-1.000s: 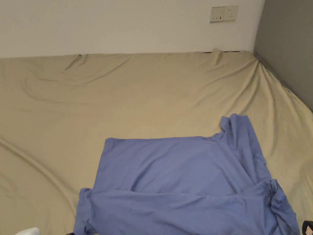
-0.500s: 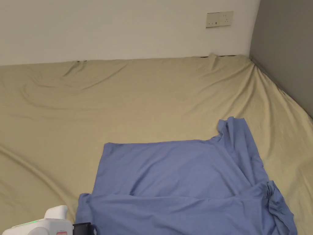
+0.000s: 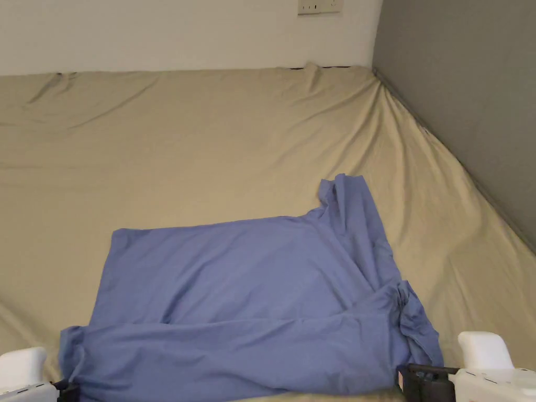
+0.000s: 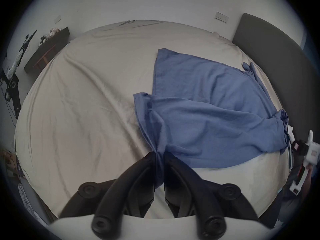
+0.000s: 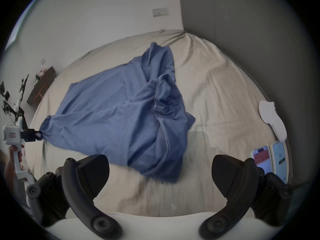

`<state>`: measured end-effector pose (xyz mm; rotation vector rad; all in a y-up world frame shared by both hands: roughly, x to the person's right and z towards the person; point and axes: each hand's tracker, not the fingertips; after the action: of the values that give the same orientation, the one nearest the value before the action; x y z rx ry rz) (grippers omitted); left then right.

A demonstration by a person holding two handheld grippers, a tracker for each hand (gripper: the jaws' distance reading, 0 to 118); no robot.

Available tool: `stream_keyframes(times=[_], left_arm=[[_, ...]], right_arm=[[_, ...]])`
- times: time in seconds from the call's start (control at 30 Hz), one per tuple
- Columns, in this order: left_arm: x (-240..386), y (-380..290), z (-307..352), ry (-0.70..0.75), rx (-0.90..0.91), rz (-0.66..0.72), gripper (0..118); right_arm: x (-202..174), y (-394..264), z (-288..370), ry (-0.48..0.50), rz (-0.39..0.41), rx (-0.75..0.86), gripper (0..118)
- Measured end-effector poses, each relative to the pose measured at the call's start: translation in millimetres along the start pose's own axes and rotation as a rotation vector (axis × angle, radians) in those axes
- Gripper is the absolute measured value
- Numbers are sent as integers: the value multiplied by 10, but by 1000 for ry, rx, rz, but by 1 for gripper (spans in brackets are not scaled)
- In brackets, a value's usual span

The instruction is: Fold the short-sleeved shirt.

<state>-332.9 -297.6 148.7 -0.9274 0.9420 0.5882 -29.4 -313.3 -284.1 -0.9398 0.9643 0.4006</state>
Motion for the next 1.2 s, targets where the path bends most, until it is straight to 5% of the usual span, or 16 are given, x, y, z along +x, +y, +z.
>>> stream_keyframes(times=[0.1, 0.13, 0.17, 0.27, 0.3, 0.33, 0.37, 0.5, 0.83, 1.1, 1.2], left_arm=[[-124, 3, -128, -13, 0, 6, 9], [-130, 6, -128, -16, 0, 13, 9], [-147, 11, -129, -16, -3, 20, 9], [-186, 17, -100, -25, -12, 32, 9], [-212, 17, -106, -29, -13, 34, 9], [-216, 22, -90, -35, -14, 36, 9], [-210, 27, -68, -43, -16, 38, 9], [-188, 53, 131, -65, -9, 38, 8], [-365, -541, 823, -95, -66, 78, 8], [-399, -1328, 592, -88, -219, 150, 8], [-388, -1383, 523, -81, -232, 138, 8]], right_arm=[[31, 86, -395, -39, 10, -120, 109], [46, 90, -515, -30, 0, -178, 82], [55, 97, -592, -9, -15, -207, 74], [10, 86, -504, -13, -21, -171, 72], [16, 87, -442, 52, -23, -149, 55], [17, 88, -392, 52, -50, -129, 24], [9, 106, -342, 83, -65, -126, 18], [-68, 207, -42, 91, -24, -101, 16], [-73, 19, 1013, 178, -119, -114, 15], [24, -763, 604, 125, -146, -331, 15], [29, -783, 538, 88, -94, -306, 15]])
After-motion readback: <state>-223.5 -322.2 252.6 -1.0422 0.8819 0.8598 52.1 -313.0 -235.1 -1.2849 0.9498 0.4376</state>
